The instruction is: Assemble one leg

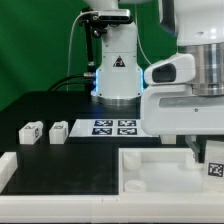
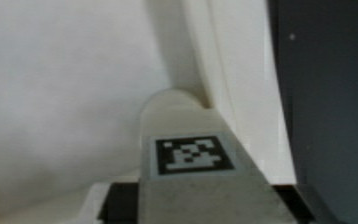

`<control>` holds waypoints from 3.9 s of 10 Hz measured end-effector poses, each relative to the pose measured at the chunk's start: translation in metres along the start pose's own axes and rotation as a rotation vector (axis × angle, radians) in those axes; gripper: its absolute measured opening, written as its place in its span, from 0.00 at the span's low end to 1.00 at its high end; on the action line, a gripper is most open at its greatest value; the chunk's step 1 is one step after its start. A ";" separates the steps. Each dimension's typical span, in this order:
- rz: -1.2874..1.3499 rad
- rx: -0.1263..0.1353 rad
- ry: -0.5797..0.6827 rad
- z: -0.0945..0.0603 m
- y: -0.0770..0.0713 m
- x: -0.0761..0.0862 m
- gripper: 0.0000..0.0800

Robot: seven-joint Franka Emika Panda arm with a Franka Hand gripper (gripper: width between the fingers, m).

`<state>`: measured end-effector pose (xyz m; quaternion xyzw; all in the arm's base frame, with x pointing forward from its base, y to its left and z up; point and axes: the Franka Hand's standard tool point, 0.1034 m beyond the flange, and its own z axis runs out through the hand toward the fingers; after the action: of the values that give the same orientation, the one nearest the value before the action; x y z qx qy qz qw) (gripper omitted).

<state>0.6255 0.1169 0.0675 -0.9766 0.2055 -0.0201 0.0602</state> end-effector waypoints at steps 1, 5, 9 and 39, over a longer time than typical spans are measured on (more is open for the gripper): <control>0.113 0.000 -0.001 0.000 0.000 0.000 0.37; 0.932 0.026 -0.022 0.002 -0.002 -0.001 0.37; 1.265 0.035 -0.043 0.002 -0.004 -0.001 0.37; 1.393 0.071 -0.081 0.006 -0.002 0.001 0.36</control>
Offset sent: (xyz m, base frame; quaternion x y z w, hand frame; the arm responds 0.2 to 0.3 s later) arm 0.0344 0.0242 0.0005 0.0702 -0.0013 0.3808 0.9220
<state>0.6272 0.1189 0.0614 -0.6148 0.7807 0.0528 0.0985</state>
